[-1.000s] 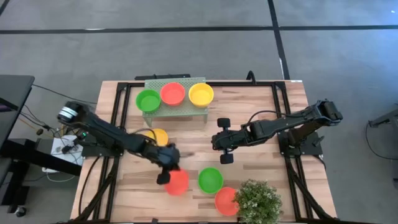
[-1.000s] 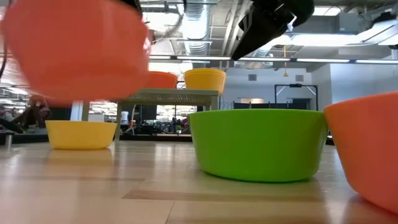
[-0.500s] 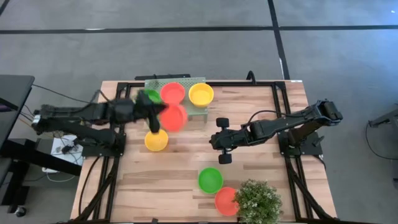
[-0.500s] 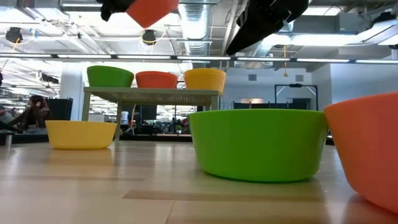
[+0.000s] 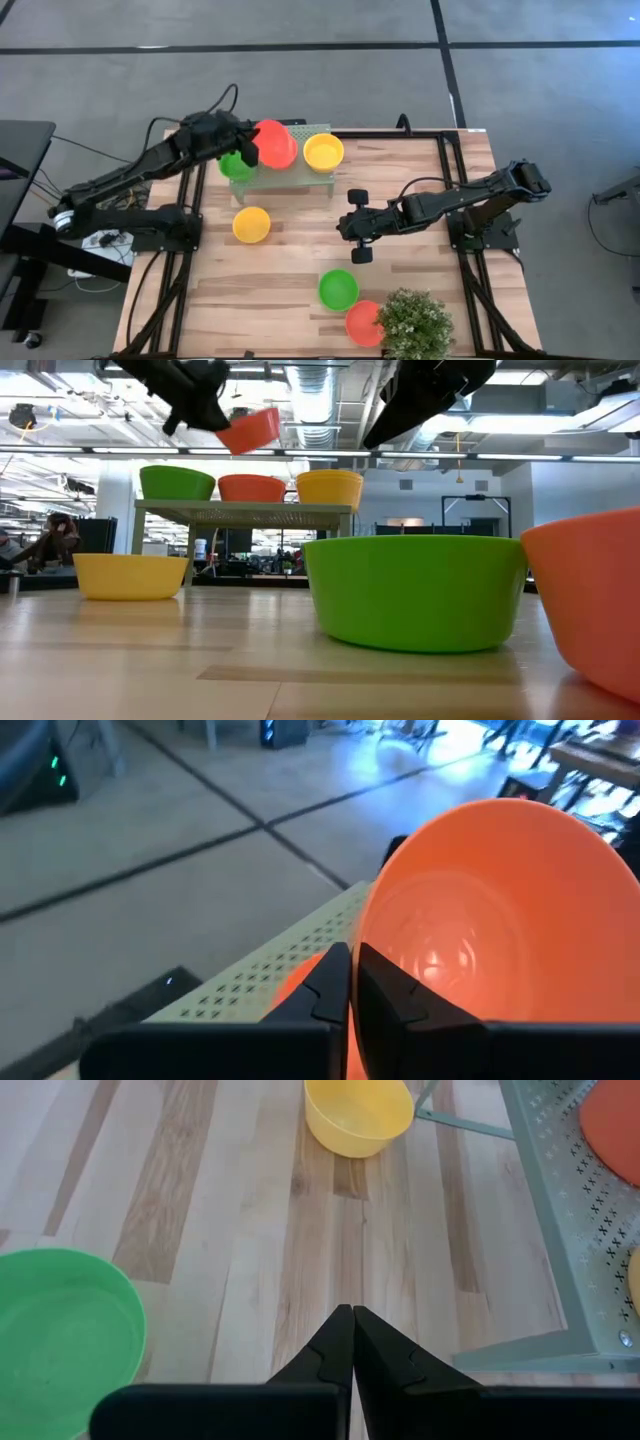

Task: Pick & Place Mini bowls
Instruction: Stack the orange bowl on the orange bowl on the shelf

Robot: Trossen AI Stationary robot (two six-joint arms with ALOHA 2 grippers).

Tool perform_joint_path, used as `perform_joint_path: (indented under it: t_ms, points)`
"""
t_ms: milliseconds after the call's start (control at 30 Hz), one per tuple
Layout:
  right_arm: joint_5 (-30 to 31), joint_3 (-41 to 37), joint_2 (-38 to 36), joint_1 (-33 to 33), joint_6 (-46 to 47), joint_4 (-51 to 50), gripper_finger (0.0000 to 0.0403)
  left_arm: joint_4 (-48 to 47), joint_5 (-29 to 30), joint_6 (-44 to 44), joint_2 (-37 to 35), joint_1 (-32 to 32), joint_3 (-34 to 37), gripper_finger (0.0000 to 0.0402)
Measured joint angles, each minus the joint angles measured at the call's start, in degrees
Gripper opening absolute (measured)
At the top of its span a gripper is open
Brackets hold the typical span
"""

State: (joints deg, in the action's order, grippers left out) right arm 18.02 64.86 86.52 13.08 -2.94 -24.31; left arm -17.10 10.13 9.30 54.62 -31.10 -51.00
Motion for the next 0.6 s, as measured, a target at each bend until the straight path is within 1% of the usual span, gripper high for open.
perform_joint_path:
  t_ms: [200, 400, 600]
  points:
    - [-0.02, 0.00, 0.00, 0.00, -0.02, -0.05, 0.0002, 0.00, -7.82, 0.15, 4.73, -7.50, 0.02, 0.0010]
    - [-0.02, 0.00, 0.00, 0.00, -0.02, -0.04, 0.0002, 0.00, -14.31, 2.58, 8.12, -11.51, 0.04, 0.0008]
    - [-0.02, 0.00, 0.00, 0.00, -0.02, -0.02, 0.0002, -0.18, -16.60, 3.39, 9.77, -12.76, 0.04, 0.0012]
